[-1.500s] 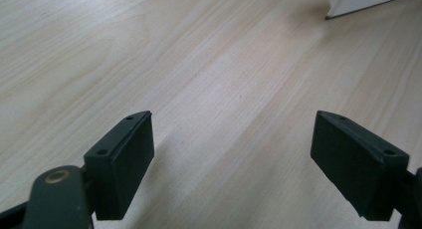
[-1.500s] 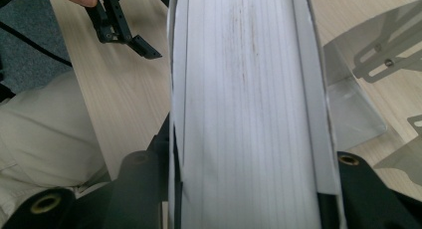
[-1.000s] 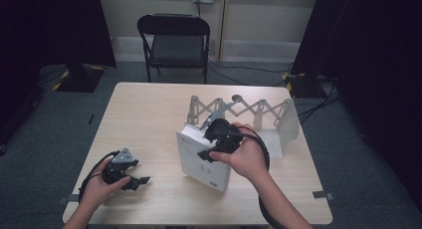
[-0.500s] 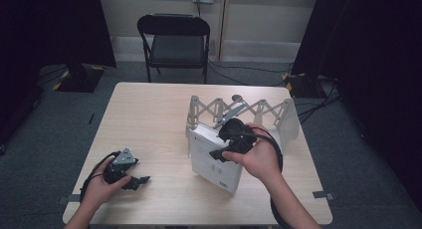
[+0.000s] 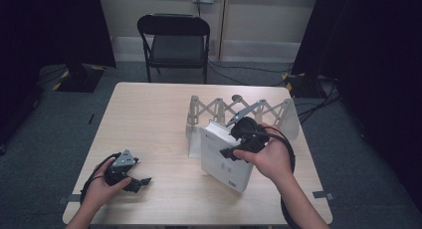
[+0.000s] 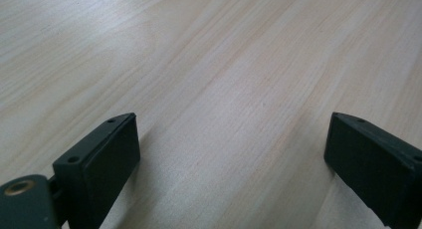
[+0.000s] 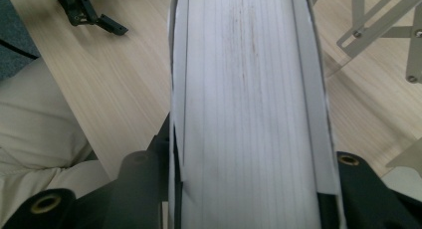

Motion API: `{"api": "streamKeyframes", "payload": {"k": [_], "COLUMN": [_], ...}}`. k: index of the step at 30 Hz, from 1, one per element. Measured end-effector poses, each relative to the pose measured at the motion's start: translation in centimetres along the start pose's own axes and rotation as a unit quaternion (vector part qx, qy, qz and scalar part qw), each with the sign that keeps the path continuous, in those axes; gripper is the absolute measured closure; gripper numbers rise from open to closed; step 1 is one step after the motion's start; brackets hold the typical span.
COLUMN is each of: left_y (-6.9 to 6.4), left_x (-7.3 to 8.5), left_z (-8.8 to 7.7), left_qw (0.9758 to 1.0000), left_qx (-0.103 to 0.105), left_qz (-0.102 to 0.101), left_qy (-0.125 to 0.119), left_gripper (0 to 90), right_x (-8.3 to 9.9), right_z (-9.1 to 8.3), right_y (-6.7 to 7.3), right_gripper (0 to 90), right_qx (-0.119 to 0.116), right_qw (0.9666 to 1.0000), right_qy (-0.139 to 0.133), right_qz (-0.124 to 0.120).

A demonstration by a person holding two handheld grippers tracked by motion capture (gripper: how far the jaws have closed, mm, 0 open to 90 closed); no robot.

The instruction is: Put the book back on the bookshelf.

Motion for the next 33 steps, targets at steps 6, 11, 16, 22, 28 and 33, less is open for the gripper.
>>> {"api": "streamKeyframes", "payload": {"k": [6, 11, 16, 22, 28, 33], "left_y": [0.0, 0.0, 0.0, 0.0, 0.0, 0.0], "left_x": [0.0, 0.0, 0.0, 0.0, 0.0, 0.0], "left_z": [0.0, 0.0, 0.0, 0.0, 0.0, 0.0], "left_qw": [1.0, 1.0, 1.0, 1.0, 1.0, 1.0], "left_qx": [0.0, 0.0, 0.0, 0.0, 0.0, 0.0], "left_qz": [0.005, 0.005, 0.005, 0.005, 0.007, 0.006], "left_qy": [0.002, 0.002, 0.002, 0.002, 0.003, 0.003], "left_gripper": [5.9, 5.9, 5.9, 5.9, 5.9, 5.9], "right_x": [0.3, 0.6, 1.0, 1.5, 2.0, 2.4], "right_z": [-0.6, -0.8, -1.0, -1.4, -1.7, -2.0], "right_y": [-0.4, -0.8, -1.2, -1.8, -2.5, -3.1], "right_gripper": [53.4, 53.3, 53.3, 53.4, 53.4, 53.4], "right_qx": [-0.002, 0.001, 0.003, 0.001, 0.003, 0.006], "right_qw": [1.0, 0.9999, 0.9999, 0.9997, 0.9993, 0.999], "right_qy": [-0.004, -0.003, 0.003, 0.004, 0.005, 0.006], "right_qz": [0.007, 0.013, 0.015, 0.026, 0.037, 0.044]}}
Point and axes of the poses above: each handheld gripper's, and its own axes: z roughly forward along the jaws, x roughly out of its underside, y roughly to its left, the point moved 10 cm from there along z, roughly forward along the jaws, and after that the axes turned 10 degrees about z, right-handed, at the moved point
